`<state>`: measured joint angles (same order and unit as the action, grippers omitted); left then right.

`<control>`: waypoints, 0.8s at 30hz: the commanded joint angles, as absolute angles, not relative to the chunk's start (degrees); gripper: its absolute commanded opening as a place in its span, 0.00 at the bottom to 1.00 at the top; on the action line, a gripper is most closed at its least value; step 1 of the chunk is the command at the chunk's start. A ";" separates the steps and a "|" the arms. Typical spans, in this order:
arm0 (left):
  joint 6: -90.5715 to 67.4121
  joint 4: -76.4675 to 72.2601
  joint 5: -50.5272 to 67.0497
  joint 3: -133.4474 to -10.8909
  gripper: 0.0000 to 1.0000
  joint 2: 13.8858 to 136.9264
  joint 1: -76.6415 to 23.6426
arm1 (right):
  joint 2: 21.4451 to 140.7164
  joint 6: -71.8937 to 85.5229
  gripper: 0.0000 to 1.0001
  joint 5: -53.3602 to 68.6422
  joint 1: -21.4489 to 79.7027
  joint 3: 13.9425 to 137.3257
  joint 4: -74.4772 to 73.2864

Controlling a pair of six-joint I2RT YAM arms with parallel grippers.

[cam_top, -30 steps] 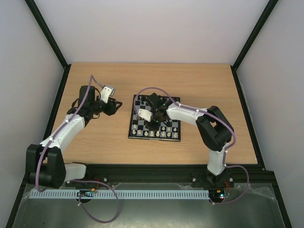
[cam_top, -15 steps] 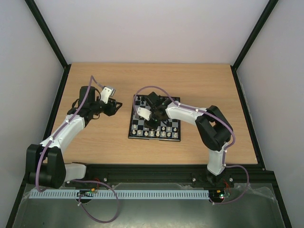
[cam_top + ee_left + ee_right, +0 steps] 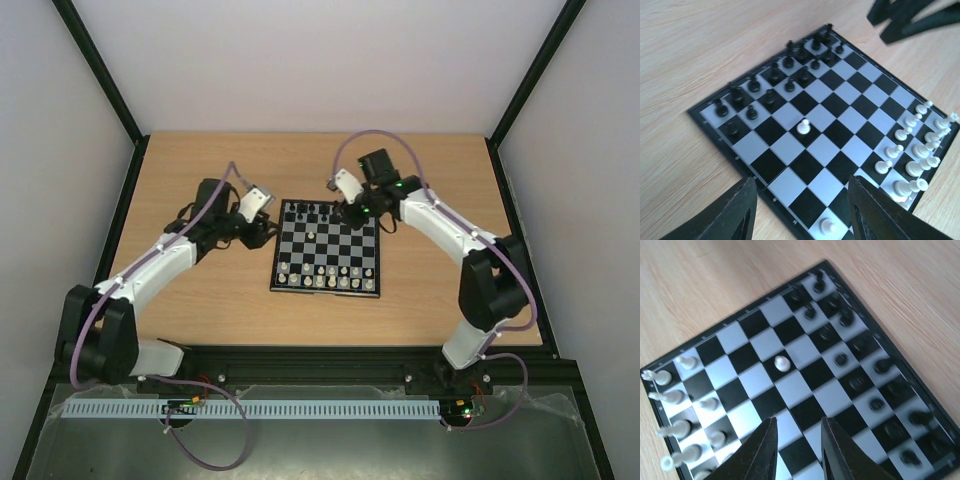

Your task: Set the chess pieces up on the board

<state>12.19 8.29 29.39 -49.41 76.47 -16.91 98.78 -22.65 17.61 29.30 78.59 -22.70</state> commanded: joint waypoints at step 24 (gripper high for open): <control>17.06 16.99 16.62 -74.17 0.30 108.79 -32.58 | 80.67 -17.52 0.29 15.56 20.63 58.63 -27.50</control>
